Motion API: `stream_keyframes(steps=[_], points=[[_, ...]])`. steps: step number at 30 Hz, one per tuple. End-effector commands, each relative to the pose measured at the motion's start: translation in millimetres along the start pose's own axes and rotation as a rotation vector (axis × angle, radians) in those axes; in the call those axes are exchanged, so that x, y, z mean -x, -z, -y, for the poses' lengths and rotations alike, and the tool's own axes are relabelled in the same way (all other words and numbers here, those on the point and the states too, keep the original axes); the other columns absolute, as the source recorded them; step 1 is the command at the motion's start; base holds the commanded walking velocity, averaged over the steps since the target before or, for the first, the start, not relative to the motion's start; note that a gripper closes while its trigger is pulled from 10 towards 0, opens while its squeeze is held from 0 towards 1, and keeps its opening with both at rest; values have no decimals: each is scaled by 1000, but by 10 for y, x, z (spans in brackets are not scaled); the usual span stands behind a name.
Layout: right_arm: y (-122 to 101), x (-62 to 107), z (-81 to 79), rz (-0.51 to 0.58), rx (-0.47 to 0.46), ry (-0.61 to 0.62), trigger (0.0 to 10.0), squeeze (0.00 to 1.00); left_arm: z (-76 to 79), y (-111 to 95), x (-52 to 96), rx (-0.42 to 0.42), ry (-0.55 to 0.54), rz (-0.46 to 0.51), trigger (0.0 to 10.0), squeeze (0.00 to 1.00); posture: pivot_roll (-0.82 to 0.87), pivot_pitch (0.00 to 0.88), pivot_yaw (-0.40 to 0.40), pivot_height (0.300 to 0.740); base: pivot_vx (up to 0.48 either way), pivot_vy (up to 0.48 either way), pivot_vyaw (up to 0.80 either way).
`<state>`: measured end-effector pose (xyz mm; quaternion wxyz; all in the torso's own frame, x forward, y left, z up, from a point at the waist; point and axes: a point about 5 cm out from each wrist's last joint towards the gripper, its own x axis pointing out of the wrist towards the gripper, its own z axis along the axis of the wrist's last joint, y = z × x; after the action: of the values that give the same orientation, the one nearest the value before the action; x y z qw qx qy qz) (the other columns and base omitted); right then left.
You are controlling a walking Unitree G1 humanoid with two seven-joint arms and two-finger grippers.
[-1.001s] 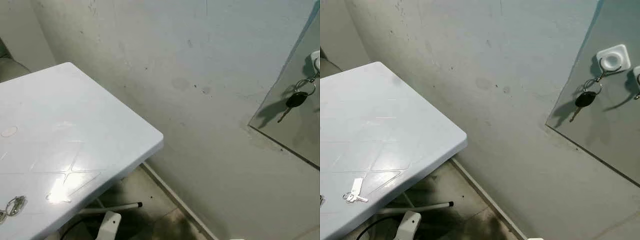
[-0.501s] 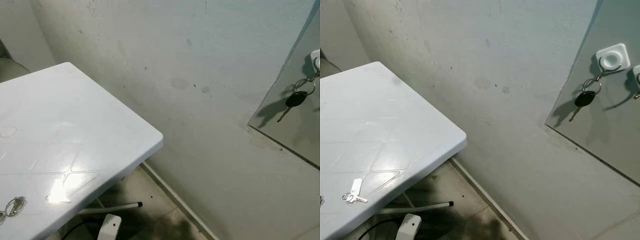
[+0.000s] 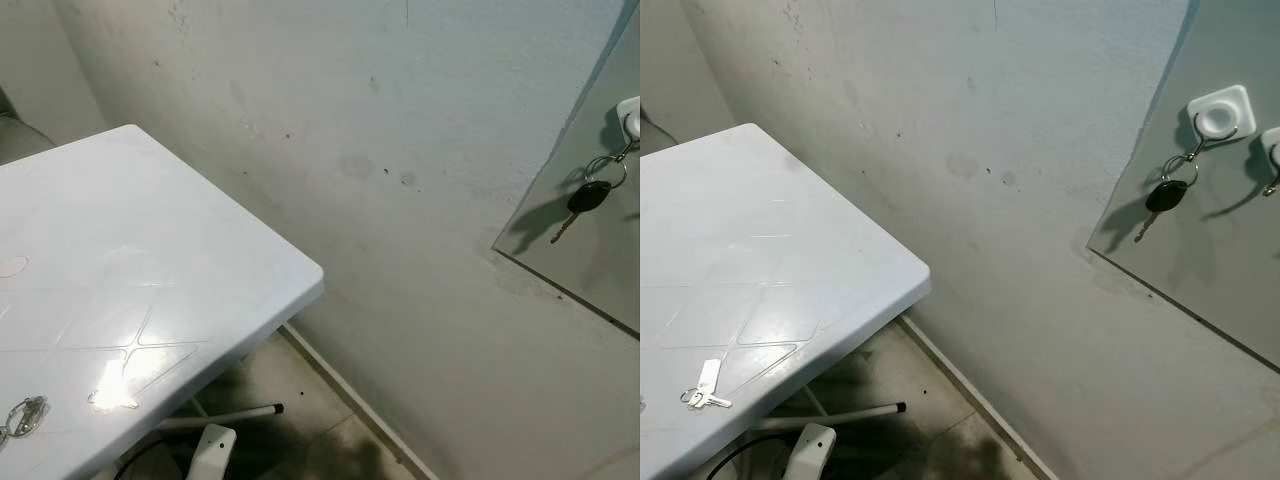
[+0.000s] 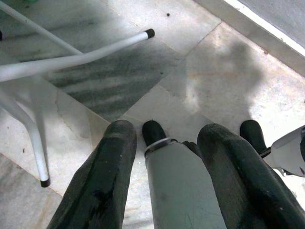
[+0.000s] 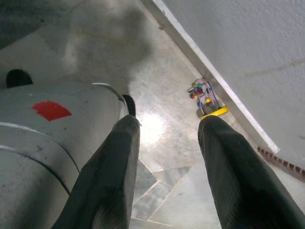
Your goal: Hang keys on a hook
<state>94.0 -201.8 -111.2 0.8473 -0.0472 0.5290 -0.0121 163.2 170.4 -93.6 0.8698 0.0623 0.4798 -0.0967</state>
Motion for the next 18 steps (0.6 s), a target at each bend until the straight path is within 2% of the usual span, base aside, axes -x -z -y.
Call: stream_keyframes(steps=[1,5,18], points=[[0,-1,-3,-4,22,4,10000,0,-18,19,5,-6,0,-10,10000,0,-145,21,3,740,0,0,800],[4,-1,-8,-6,33,1,10000,0,29,-30,-13,-8,5,-2,10000,0,-144,22,3,740,0,0,800],[-9,-6,-54,-2,33,-6,10000,0,78,-1,-14,-13,10,-9,10000,0,-149,19,13,740,0,0,800]])
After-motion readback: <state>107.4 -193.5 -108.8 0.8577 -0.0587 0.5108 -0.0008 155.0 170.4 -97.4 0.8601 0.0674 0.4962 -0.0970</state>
